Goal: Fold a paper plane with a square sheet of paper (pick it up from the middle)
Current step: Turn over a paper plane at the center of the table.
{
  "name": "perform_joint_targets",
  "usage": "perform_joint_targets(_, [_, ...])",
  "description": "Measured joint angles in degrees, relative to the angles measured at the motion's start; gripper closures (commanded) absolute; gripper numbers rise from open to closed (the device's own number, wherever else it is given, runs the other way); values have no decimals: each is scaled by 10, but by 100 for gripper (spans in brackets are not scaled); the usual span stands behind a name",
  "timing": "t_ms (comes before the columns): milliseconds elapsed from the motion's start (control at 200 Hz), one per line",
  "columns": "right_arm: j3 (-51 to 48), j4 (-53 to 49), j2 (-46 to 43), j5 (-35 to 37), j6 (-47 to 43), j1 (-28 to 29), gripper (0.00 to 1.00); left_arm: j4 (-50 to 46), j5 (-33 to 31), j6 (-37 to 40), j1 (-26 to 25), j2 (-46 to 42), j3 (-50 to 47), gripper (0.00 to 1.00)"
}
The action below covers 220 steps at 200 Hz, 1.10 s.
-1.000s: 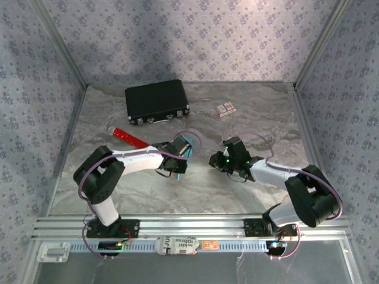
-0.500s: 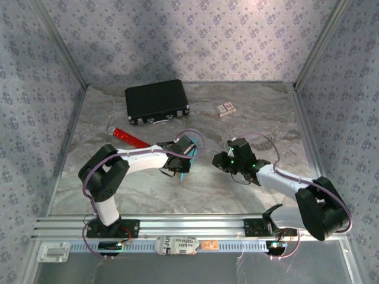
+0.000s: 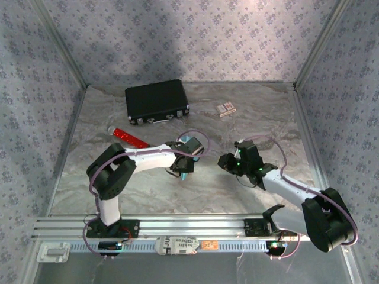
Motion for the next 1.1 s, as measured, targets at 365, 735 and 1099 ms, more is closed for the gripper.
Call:
perform_joint_targets(365, [0,0,0,-16,-5,-10,83,-29,-5,-55,-10,0,7,67])
perform_joint_targets(735, [0,-11,0,-20,-9,-11,83,-52,-24,-69,-11,-49,13,63])
perform_joint_targets(1099, [12,-26,2,-20,-9,-13,83,-48,-29,-48,5,-96,11,63])
